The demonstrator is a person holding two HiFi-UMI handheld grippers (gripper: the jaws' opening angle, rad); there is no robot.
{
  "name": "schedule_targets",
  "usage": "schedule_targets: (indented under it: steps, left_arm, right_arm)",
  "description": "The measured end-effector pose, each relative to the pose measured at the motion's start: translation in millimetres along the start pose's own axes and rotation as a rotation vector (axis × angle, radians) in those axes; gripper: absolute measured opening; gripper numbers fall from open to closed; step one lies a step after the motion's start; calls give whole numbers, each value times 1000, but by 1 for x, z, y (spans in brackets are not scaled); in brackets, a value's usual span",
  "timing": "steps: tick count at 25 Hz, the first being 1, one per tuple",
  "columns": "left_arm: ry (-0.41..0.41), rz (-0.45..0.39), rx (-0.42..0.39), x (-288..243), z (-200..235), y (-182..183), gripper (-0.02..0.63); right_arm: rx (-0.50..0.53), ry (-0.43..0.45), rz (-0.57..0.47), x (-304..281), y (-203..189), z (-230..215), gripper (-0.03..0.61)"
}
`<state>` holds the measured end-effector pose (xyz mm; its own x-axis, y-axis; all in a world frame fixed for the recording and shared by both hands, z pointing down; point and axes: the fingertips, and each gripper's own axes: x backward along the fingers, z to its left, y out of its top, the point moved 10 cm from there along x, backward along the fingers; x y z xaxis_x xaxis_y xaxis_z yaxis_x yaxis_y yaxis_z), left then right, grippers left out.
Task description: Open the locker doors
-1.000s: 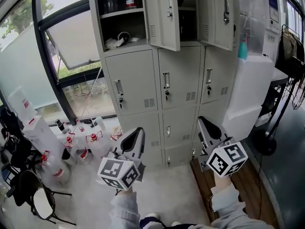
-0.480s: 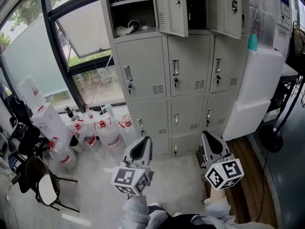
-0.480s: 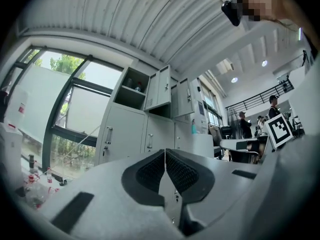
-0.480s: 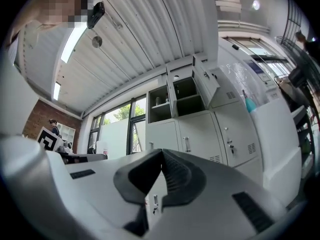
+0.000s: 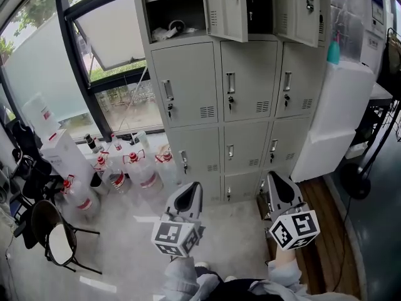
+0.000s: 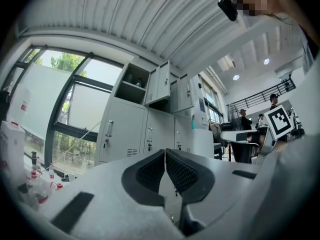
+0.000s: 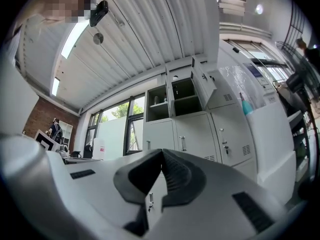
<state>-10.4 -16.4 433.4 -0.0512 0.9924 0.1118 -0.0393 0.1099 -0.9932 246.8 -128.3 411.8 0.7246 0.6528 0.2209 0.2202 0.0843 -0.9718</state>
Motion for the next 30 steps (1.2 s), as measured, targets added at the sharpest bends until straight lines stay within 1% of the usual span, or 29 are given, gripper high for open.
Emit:
schedule_targets:
  steps: [7,13,18,22,25,30]
  left_arm:
    - [-4,17,0,-2,-1,-2,14]
    - [-3,29,4,-1,2,-5,14]
    - [-4,30,12,0,2,-7,14]
    - [-17,34,-2,0,0,-7,14]
    - [-26,48,-13,0,-3,-9,14]
    - [-30,59,-16,-1,-7,-12,14]
  right_arm:
    - [-11,-3,21,0,-3,-3,0]
    - [-15,33,35,-3,-5,2,0]
    - [-16,48,54,-4,-9,3,0]
    - [-20,50,58,-3,-9,4,0]
    - [-41,58,58,-3,-10,4,0]
    - [-113,92,51,-3,-15,3,0]
